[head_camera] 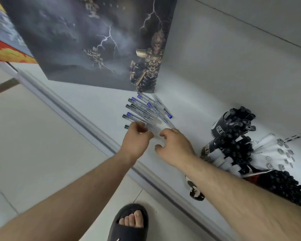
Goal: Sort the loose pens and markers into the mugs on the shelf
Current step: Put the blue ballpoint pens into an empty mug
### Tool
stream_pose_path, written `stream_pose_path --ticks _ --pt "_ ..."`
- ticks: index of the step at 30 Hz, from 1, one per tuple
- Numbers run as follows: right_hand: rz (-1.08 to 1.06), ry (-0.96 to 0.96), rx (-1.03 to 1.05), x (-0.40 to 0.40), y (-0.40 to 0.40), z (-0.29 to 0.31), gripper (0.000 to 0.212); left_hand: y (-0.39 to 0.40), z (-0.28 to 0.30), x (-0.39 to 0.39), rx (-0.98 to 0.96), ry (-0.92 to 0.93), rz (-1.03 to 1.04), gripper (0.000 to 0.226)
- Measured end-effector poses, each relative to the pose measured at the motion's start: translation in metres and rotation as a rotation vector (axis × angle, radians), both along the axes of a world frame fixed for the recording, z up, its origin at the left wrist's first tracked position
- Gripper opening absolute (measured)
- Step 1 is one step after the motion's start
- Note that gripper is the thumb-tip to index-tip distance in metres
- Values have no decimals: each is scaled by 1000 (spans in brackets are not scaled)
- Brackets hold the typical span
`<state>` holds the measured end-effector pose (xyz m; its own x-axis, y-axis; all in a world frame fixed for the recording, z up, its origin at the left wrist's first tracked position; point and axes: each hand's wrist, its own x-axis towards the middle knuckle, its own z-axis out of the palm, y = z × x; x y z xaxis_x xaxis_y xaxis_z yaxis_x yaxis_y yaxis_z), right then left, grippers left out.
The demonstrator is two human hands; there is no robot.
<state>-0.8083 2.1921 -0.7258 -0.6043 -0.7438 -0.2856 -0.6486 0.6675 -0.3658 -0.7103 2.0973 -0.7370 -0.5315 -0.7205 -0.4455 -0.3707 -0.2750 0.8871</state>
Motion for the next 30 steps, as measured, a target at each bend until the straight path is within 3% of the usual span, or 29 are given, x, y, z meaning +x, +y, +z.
stream_pose_path --ticks 8,10,15,21,25,27,30 --pt "328 97 259 -18 -91 -58 116 -30 -14 36 -30 -96 34 27" --pt "361 79 314 -15 -101 -64 123 -32 -15 37 -4 -78 64 27" --pt "336 297 214 -8 -104 -75 104 -29 -21 37 64 -38 83 22" --pt "123 297 268 -21 -105 -74 104 -25 -28 37 75 -43 85 23" --pt "141 296 313 -20 -103 -73 70 -28 -33 38 55 -53 86 24" --pt "88 212 318 -18 -98 -72 58 -28 -36 37 -24 -87 41 26" --pt "50 100 356 -18 -86 -65 46 -27 -40 35 -305 -192 -182 36"
